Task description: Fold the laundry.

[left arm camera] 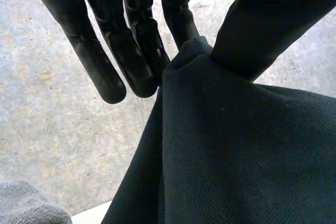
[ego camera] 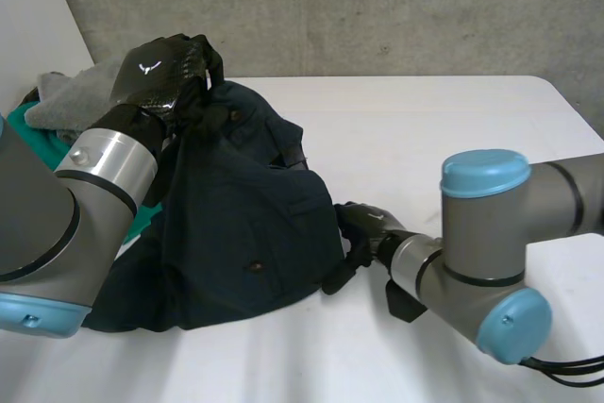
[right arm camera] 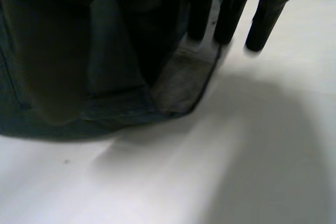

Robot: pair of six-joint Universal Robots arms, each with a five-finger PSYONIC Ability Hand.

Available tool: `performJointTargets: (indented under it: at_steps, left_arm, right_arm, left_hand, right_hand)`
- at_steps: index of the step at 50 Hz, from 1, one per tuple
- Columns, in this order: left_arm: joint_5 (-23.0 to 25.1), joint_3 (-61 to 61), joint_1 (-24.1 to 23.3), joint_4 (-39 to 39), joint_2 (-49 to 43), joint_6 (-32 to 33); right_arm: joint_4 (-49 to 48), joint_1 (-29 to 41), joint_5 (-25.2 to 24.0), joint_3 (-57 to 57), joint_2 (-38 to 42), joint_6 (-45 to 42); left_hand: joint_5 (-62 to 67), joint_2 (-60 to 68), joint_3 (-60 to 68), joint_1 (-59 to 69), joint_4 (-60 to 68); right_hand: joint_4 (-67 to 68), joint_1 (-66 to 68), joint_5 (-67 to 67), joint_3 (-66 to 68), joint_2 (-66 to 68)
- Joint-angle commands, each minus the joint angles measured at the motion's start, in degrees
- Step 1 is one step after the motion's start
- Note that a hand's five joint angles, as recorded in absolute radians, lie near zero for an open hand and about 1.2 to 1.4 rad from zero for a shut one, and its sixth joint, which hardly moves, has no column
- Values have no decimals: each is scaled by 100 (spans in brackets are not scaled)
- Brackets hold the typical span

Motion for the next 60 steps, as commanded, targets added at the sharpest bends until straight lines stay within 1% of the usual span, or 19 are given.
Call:
performJointTargets:
  at_steps: [1,4,7,12,13,18,26,28,29,31,32,33,39,46,50,53,54,55,60]
  left_arm:
    - [-19,35,54,7,-31,-8]
    - [-19,53,72,-1,-31,-8]
    - [-11,88,54,-2,-14,-17]
    - [77,342,-191,95,-136,-17]
    - [104,404,-253,139,-215,10]
    - [341,991,-639,420,-987,27]
    - [236,2126,-860,236,-2377,493]
    - [244,2328,-842,140,-2562,563]
    - [244,2529,-807,17,-2711,624]
    - [244,2732,-755,-133,-2808,660]
    - [218,2812,-737,-220,-2826,686]
    - [201,2934,-685,-421,-2809,669]
    - [130,2918,-447,-1117,-2204,590]
    - [42,2014,-236,-1539,-806,564]
    - [69,1285,-166,-1723,-33,669]
    - [77,573,-157,-2119,512,844]
    - [86,388,-157,-2224,627,871]
    - [121,39,-183,-2451,819,915]
    - [367,-1079,-420,-2954,1023,976]
  right_arm:
    - [-215,215,314,-217,268,255]
    - [-250,180,491,-165,180,255]
    - [-347,13,667,46,-284,185]
    - [-514,-689,518,388,-1304,-210]
    - [-531,-1047,326,459,-1514,-515]
    - [-225,-1551,-36,398,-1325,-1115]
    - [66,-1710,140,363,-796,-1423]
    - [84,-1702,140,354,-787,-1406]
    - [101,-1684,122,371,-813,-1432]
    - [128,-1675,105,372,-857,-1441]
    - [145,-1666,104,380,-892,-1450]
    - [180,-1666,131,363,-1014,-1485]
    - [259,-1886,105,257,-1691,-2081]
    - [470,-2062,105,90,-2377,-3742]
    - [733,-2018,-71,116,-2667,-4542]
    - [1076,-1991,-474,292,-2835,-5280]
    - [1173,-2009,-624,362,-2870,-5499]
    - [1365,-2053,-904,519,-2914,-5972]
    - [2017,-2229,-1565,1021,-2809,-7170]
  left_hand:
    - [1470,1126,1167,1348,1113]
    - [1470,1126,1167,1348,1113]
    - [1470,1126,1167,1348,1113]
    - [1470,1126,1167,1348,1113]
    - [1470,1126,1167,1348,1113]
    - [1470,1126,1167,1348,1113]
    - [1255,911,952,1133,898]
    - [-553,-897,-856,-675,-910]
    - [-3195,-3539,-3498,-3317,-3552]
    - [-5530,-5874,-5833,-5652,-5887]
    - [-5530,-5874,-5833,-5652,-5887]
    - [-5530,-5874,-5833,-5652,-5887]
    - [-5530,-5874,-5833,-5652,-5887]
    - [-5530,-5874,-5833,-5652,-5887]
    - [-5530,-5874,-5833,-5652,-5887]
    - [-5530,-5874,-5833,-5652,-5887]
    - [-5312,-5656,-5615,-5434,-5669]
    - [-4558,-4902,-4861,-4680,-4915]
    - [-3491,-3835,-3794,-3613,-3848]
  right_hand:
    - [5540,5466,5498,5443,5437]
    - [5559,5485,5517,5463,5457]
    - [5559,5485,5517,5463,5457]
    - [5559,5485,5517,5463,5457]
    - [5559,5485,5517,5463,5457]
    - [5559,5485,5517,5463,5457]
    - [5559,5485,5517,5463,5457]
    - [4571,4497,4529,4474,4468]
    - [2666,2592,2624,2569,2564]
    - [-416,-490,-458,-512,-518]
    - [-1441,-1515,-1483,-1537,-1543]
    - [-1441,-1515,-1483,-1537,-1543]
    - [-1441,-1515,-1483,-1537,-1543]
    - [-1441,-1515,-1483,-1537,-1543]
    - [-1441,-1515,-1483,-1537,-1543]
    - [-1441,-1515,-1483,-1537,-1543]
    - [-1441,-1515,-1483,-1537,-1543]
    - [-1244,-1318,-1286,-1341,-1347]
    - [-483,-557,-525,-580,-585]
